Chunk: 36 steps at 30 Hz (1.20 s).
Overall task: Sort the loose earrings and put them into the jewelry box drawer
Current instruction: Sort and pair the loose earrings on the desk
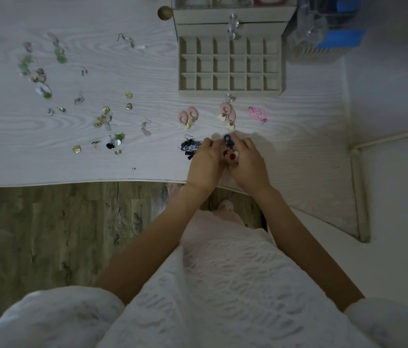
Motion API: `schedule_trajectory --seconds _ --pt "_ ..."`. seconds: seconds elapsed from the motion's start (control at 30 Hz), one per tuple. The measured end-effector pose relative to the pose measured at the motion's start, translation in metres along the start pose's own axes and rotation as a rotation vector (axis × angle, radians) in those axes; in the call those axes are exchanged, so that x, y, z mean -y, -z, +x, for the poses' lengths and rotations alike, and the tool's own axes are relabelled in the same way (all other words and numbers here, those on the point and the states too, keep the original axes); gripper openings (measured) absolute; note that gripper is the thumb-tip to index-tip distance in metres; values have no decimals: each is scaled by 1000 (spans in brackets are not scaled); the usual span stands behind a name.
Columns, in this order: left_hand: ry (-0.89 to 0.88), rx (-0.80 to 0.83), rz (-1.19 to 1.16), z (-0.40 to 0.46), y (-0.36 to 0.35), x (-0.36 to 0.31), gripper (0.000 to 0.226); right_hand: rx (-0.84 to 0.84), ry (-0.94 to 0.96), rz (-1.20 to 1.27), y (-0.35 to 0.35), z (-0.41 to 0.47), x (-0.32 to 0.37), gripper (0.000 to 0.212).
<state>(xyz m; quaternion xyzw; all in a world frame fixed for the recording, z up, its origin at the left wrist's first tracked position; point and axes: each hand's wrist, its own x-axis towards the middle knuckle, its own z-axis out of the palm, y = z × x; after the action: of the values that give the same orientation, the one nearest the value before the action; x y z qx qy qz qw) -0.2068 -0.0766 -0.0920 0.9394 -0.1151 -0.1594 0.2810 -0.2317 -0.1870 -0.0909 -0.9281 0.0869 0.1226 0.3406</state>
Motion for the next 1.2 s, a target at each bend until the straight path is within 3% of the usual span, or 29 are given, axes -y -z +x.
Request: schedule_trajectory --seconds 0.33,0.47,0.63,0.73,0.87,1.0,1.2 --pt "-40 17 -81 -2 3 5 41 -64 -20 3 3 -1 -3 42" --pt "-129 57 -146 -9 24 15 37 -105 6 -82 10 -6 2 43" --pt "-337 -135 -166 -27 82 58 26 -141 189 -67 14 -2 35 35" --pt "-199 -329 -121 -37 112 99 24 -90 298 -76 0 15 68 29" --pt "137 -478 -173 -45 143 159 29 17 449 -148 -35 46 119 26" --pt "354 -399 -175 -27 158 208 29 34 386 -222 -73 94 157 29" --pt "279 -257 -114 23 159 216 37 5 246 -185 -95 145 184 34"
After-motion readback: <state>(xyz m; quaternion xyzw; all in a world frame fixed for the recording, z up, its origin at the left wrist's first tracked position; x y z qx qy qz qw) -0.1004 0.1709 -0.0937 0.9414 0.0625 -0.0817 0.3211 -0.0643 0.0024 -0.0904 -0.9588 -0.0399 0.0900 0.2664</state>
